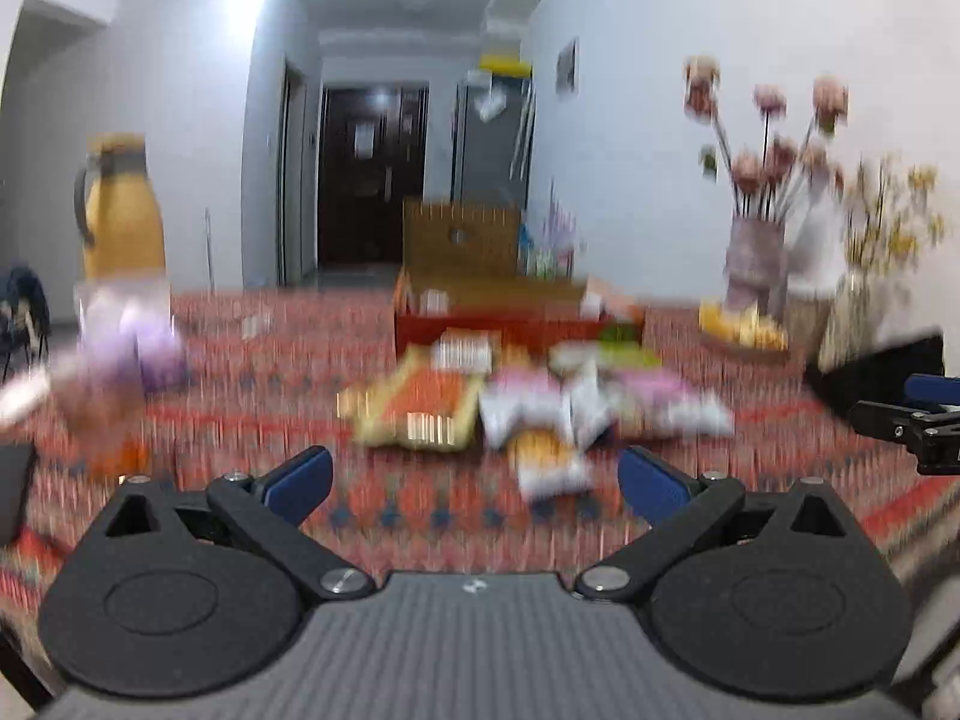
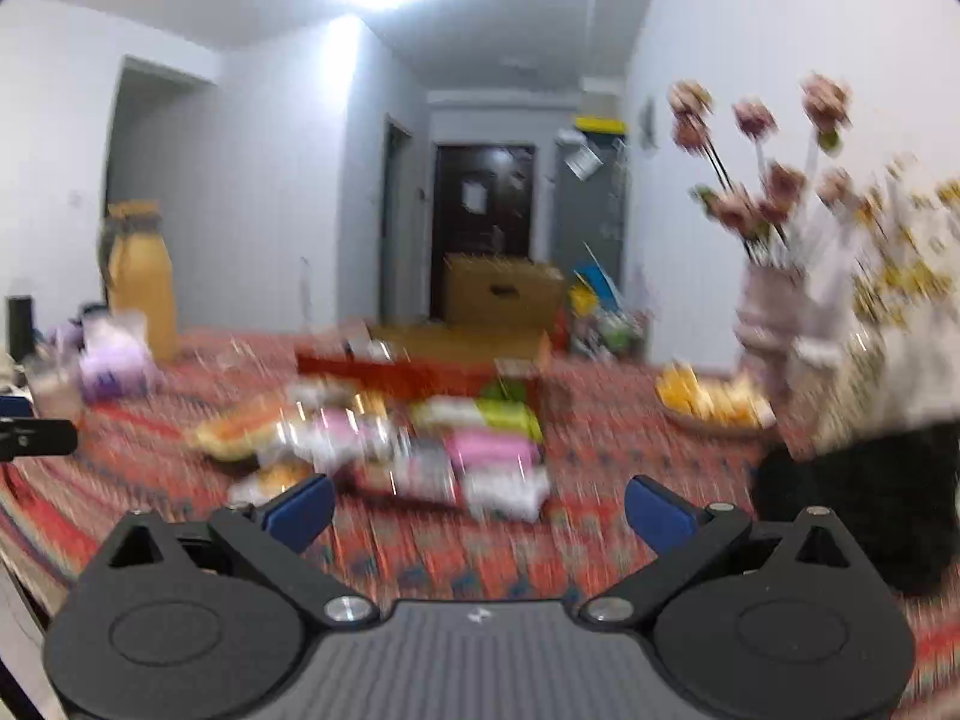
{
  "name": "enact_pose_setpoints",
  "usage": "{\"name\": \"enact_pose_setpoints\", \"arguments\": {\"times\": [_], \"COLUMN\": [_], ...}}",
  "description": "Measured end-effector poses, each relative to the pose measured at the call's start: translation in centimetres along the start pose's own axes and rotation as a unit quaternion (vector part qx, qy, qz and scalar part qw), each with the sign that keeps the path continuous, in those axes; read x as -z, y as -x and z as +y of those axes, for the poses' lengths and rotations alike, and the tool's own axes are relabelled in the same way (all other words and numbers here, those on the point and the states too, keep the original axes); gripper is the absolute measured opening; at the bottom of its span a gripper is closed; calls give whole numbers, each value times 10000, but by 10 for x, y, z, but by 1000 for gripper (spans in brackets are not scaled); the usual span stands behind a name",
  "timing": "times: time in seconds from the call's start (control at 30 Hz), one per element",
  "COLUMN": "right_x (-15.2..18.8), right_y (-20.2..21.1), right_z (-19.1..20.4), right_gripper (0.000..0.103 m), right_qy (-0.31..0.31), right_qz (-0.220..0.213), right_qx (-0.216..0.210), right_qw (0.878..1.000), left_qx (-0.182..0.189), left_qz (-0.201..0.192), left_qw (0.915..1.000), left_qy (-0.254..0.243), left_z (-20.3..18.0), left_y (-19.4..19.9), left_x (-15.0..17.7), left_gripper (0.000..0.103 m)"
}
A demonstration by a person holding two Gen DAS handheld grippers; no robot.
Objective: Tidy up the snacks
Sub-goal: 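Move both tools back over the snack pile, then grasp a biscuit packet with the left gripper while the right gripper grasps a white packet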
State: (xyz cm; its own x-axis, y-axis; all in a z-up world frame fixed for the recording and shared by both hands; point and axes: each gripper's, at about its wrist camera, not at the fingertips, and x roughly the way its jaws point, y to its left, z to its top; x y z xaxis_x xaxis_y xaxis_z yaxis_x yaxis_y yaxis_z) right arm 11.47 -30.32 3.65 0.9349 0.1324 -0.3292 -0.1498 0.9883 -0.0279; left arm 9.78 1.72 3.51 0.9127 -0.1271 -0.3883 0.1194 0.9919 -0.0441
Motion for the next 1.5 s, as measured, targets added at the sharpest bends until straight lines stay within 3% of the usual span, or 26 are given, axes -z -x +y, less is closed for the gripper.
{"name": "enact_pose_setpoints", "arguments": {"times": [0.1, 0.17, 0.27, 0.53, 0.67, 0.83, 0.97, 1.07, 1.17, 1.27, 1.33, 1.43, 1.5], "right_x": [35, 53, 67, 67, 47, 13, -6, -16, -23, -26, -27, -23, -21], "right_y": [2, -3, -11, -38, -64, -116, -175, -211, -232, -245, -250, -254, -257], "right_z": [0, -2, -2, -9, -21, -36, -39, -37, -35, -32, -33, -40, -48], "right_gripper": [103, 103, 103, 101, 95, 90, 84, 83, 82, 69, 59, 59, 66], "right_qy": [-244, -222, -38, 108, 376, 789, 1454, 1923, 2261, 2532, 2484, 2259, 2059], "right_qz": [250, 348, 477, 621, 732, 863, 1073, 1251, 1257, 1325, 1390, 1419, 1347], "right_qx": [70, 13, 292, 414, 379, -50, -575, -876, -1355, -1767, -1929, -2142, -2300], "right_qw": [9994, 9991, 9984, 9972, 9959, 9931, 9819, 9694, 9564, 9419, 9390, 9397, 9416], "left_qx": [82, 46, 40, 145, 165, 274, 385, 411, 358, 433, 489, 640, 661], "left_qz": [433, 546, 604, 653, 835, 1140, 1352, 1390, 1336, 1348, 1337, 1295, 1235], "left_qw": [9990, 9985, 9980, 9975, 9962, 9929, 9900, 9893, 9903, 9899, 9898, 9895, 9901], "left_qy": [-7, 66, 174, -213, -191, -202, -105, -139, -153, -78, -76, -42, -102], "left_z": [0, 4, 4, -26, -42, -47, -41, -39, -36, -30, -27, -22, -24], "left_y": [-12, -19, -24, -70, -124, -178, -202, -206, -205, -202, -197, -192, -190], "left_x": [21, 28, 32, 14, -6, -15, -13, -10, -10, -13, -14, -12, -9], "left_gripper": [103, 103, 103, 103, 103, 85, 78, 53, 48, 45, 45, 47, 47]}}
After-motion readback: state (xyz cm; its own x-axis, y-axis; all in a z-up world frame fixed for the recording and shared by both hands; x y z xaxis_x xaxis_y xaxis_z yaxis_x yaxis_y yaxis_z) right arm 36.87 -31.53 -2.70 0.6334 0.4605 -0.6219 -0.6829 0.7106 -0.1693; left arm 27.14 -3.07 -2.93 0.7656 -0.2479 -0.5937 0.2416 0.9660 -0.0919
